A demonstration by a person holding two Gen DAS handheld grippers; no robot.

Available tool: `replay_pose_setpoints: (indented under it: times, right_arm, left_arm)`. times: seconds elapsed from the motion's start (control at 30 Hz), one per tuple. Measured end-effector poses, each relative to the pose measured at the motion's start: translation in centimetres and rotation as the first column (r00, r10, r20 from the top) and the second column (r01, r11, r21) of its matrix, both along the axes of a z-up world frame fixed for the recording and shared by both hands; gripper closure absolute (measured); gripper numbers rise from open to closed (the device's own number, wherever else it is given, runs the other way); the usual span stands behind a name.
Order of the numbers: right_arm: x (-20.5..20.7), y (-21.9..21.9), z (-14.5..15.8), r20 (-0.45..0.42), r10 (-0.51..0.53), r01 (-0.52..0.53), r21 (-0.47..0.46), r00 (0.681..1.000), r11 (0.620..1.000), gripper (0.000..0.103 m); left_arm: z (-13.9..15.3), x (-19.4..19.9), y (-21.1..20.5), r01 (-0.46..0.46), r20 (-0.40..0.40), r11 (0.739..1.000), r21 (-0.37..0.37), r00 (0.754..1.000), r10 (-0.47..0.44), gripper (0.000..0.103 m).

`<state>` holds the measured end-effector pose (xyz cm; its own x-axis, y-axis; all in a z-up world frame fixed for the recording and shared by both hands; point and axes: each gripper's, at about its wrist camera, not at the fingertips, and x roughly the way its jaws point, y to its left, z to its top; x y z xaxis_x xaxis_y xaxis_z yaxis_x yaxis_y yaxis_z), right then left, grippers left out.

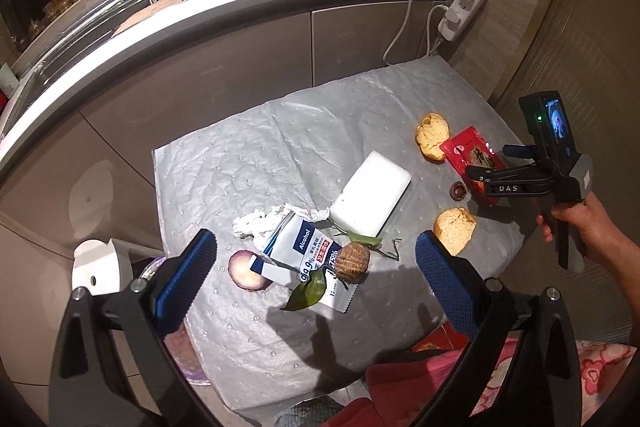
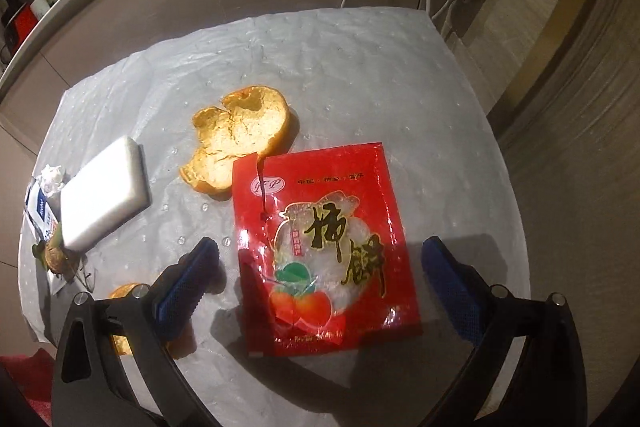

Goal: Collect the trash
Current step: 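Grasp the red snack bag with the right tool while the left tool grasps the white block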

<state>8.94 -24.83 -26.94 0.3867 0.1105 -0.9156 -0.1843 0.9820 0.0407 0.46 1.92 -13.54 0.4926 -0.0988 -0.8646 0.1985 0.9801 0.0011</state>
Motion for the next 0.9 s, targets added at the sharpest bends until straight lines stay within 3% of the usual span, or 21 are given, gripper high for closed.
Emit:
replay_pose_setpoints:
  times: [0.2, 0.37, 0.4, 0.57, 0.63, 0.7, 0.8, 0.87, 0.9]
  right_arm:
    - [0.2, 0.6, -1.0, -0.011, 0.074, -0.075, -0.044, 0.997, 0.996, 0.012]
    - [-0.8, 0.5, -0.1, 0.005, 0.105, -0.105, -0.053, 0.994, 0.993, 0.039]
    - [-0.9, 0.4, 0.1, 0.002, 0.112, -0.112, -0.053, 0.994, 0.992, 0.049]
    - [-1.2, -0.6, 1.8, -0.013, 0.089, -0.089, -0.002, 0.996, 0.996, 0.069]
    - [-1.1, -1.6, 2.7, -0.011, 0.059, -0.058, 0.04, 0.998, 0.998, 0.07]
    - [-1.1, -1.9, 3.6, -0.006, 0.032, -0.032, 0.082, 0.999, 0.996, 0.082]
    - [-1.4, -2.8, 5.1, 0.007, -0.002, 0.001, 0.135, 1.0, 0.991, 0.084]
    - [-1.6, -3.3, 5.7, 0.015, -0.014, 0.012, 0.158, 1.0, 0.987, 0.084]
    - [-1.7, -3.4, 6.0, 0.017, -0.021, 0.018, 0.169, 1.0, 0.985, 0.084]
  left_arm:
    - [-1.2, 2.1, -1.6, 0.05, -0.017, 0.999, 0.004, 0.999, -0.05, 0.008]
    - [-3.4, 4.8, -4.2, 0.171, -0.04, 0.985, 0.026, 0.985, -0.17, 0.008]
    - [-3.9, 5.3, -4.7, 0.2, -0.043, 0.979, 0.03, 0.979, -0.198, 0.008]
    - [-7.1, 7.5, -6.9, 0.341, -0.089, 0.938, 0.055, 0.938, -0.335, 0.008]
    - [-8.5, 8.3, -7.6, 0.393, -0.122, 0.918, 0.056, 0.915, -0.385, 0.008]
    - [-9.7, 8.9, -8.2, 0.434, -0.144, 0.899, 0.066, 0.895, -0.422, 0.008]
    - [-11.3, 9.4, -9.0, 0.492, -0.175, 0.867, 0.086, 0.864, -0.473, 0.01]
    - [-12.2, 9.7, -9.4, 0.521, -0.198, 0.848, 0.097, 0.845, -0.496, 0.015]
    - [-12.7, 9.8, -9.6, 0.533, -0.21, 0.841, 0.097, 0.837, -0.506, 0.024]
